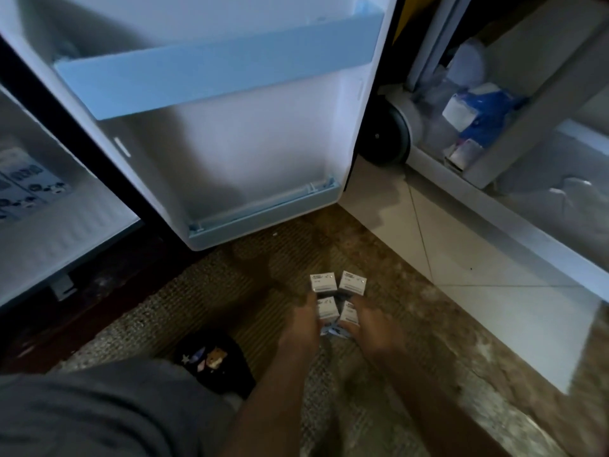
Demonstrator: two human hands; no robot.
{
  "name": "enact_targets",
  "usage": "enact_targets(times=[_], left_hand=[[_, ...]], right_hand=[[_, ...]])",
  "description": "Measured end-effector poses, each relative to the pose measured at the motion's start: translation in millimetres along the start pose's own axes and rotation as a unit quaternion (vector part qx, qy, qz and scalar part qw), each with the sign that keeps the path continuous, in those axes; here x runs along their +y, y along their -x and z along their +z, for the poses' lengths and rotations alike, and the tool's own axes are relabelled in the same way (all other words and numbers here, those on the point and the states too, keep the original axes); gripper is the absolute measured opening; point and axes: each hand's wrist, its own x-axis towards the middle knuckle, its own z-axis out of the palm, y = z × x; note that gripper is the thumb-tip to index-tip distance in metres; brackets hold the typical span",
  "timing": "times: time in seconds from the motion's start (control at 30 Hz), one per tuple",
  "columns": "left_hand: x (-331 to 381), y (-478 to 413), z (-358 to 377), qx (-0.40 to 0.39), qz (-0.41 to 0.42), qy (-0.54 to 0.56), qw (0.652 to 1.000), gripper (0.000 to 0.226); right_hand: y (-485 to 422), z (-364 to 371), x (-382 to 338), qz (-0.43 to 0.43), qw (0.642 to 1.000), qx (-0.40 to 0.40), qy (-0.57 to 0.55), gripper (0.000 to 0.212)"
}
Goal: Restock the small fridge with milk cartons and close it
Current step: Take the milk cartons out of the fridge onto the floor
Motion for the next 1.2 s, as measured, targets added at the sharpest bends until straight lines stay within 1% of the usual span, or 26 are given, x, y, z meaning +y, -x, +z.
enact_targets(times=[0.1,0.17,0.27,0.37,0.43,0.57,0.7,0.8,0.93,1.0,1.1,1.17,1.2], left_hand=[[0,-6,3,0.024,0.013,-0.071,0.997,0.06],[1,-9,5,0.028,0.013,-0.077,0.997,0.062],[0,-14,10,0.035,-0.01,-0.03,0.999,0.061],[3,-13,11,0.061,-0.039,0.059,0.996,0.048],[5,-11,9,0.066,-0.066,0.092,0.991,0.042],[8,-7,9,0.059,-0.098,0.072,0.991,0.048],[13,4,1,0.049,-0.126,0.03,0.99,0.042],[19,10,-7,0.03,-0.101,-0.015,0.994,0.037],[33,18,-30,0.006,-0.051,-0.067,0.996,0.042],[42,21,-47,0.001,-0.03,-0.112,0.993,0.042],[55,27,-75,-0.022,0.006,-0.166,0.986,0.041],[63,35,-99,-0.025,0.026,-0.198,0.98,0.042],[67,40,-112,-0.021,0.035,-0.216,0.976,0.043]], right_hand=[[-8,4,0,0.006,1.0,-0.004,-0.01,0.051],[-13,5,0,0.009,1.0,-0.008,-0.002,0.053],[-16,7,2,0.004,1.0,-0.011,0.005,0.054],[-16,9,3,-0.002,1.0,-0.008,-0.011,0.053],[-15,11,3,-0.011,1.0,-0.003,-0.011,0.053],[-12,3,4,-0.005,0.999,0.013,0.029,0.051],[-6,-10,5,-0.012,0.998,0.035,0.054,0.044],[-1,-24,4,-0.032,0.997,0.038,0.061,0.037],[7,-55,-5,-0.058,0.994,0.029,0.084,0.036],[12,-74,-14,-0.063,0.993,0.023,0.092,0.034],[22,-105,-32,-0.077,0.99,0.024,0.12,0.025],[30,-124,-46,-0.098,0.986,0.032,0.128,0.02],[34,-134,-54,-0.111,0.985,0.032,0.128,0.021]])
